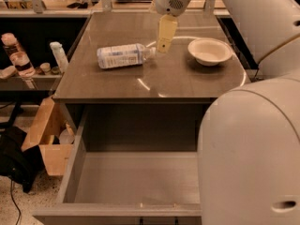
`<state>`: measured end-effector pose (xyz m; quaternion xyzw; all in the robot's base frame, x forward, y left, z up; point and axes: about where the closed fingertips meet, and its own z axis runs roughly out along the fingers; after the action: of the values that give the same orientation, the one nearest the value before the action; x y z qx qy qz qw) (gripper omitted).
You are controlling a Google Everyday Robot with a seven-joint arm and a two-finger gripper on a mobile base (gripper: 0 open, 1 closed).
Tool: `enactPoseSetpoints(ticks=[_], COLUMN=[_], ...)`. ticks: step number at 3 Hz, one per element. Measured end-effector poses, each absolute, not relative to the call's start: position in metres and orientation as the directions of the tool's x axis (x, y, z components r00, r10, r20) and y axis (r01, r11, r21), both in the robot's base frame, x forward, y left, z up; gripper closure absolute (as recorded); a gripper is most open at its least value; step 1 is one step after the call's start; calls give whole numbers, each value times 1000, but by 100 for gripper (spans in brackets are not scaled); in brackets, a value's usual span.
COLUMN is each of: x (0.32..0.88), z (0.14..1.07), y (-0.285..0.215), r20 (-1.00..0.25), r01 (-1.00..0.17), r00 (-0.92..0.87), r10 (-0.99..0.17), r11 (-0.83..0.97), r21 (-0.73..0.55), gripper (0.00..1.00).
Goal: Place blue plastic bottle into top drawer
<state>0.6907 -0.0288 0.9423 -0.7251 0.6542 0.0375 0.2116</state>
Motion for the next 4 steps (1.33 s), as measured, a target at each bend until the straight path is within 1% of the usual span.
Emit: enactPoseSetpoints(ticks=[2,3,4], x=[713,719,722], z=[944,940,936], y=[-10,14,34], r20=[-373,-406,-406], r01=[-948,-945,-945], r00=[221,270,283], r10=[-901,-873,-869], r11=[-108,-159,-181], r21=[-299,-286,-271], gripper=[0,0,0])
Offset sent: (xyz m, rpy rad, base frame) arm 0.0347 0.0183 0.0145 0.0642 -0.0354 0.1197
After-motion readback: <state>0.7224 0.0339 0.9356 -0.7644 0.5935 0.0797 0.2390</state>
